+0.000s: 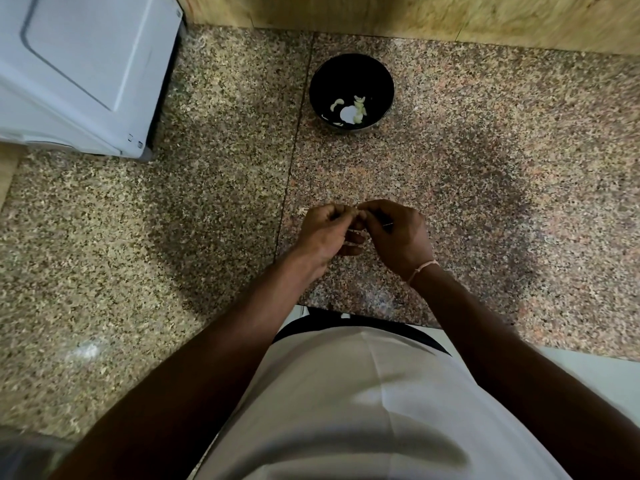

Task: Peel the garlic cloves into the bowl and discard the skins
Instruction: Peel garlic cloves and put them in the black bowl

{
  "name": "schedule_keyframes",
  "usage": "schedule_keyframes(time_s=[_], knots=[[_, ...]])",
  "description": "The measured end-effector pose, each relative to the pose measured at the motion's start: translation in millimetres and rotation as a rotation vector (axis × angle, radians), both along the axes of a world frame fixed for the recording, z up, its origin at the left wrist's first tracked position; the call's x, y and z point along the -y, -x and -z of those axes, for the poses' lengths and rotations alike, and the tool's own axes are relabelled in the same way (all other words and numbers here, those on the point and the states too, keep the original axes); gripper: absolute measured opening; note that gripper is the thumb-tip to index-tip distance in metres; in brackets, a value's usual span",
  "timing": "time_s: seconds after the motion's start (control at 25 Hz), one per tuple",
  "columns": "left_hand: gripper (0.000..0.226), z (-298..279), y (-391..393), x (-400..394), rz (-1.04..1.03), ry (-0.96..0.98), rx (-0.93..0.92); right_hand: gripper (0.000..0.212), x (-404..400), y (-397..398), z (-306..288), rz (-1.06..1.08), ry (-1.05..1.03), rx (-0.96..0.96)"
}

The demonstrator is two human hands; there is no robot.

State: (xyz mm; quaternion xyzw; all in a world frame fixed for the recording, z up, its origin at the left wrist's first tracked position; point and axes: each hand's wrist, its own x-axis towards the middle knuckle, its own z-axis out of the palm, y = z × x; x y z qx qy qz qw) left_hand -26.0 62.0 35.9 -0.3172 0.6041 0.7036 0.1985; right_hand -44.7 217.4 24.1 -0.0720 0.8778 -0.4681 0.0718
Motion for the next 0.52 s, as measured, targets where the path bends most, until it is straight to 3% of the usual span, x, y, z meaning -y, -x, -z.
schedule_keyframes(time_s=[0.52], knots=[[0.009,18.9,-6.6,10.1,-0.030,0.085,-0.016,0.018,6.1,3.3,4.8,0.250,0.417,0.505]])
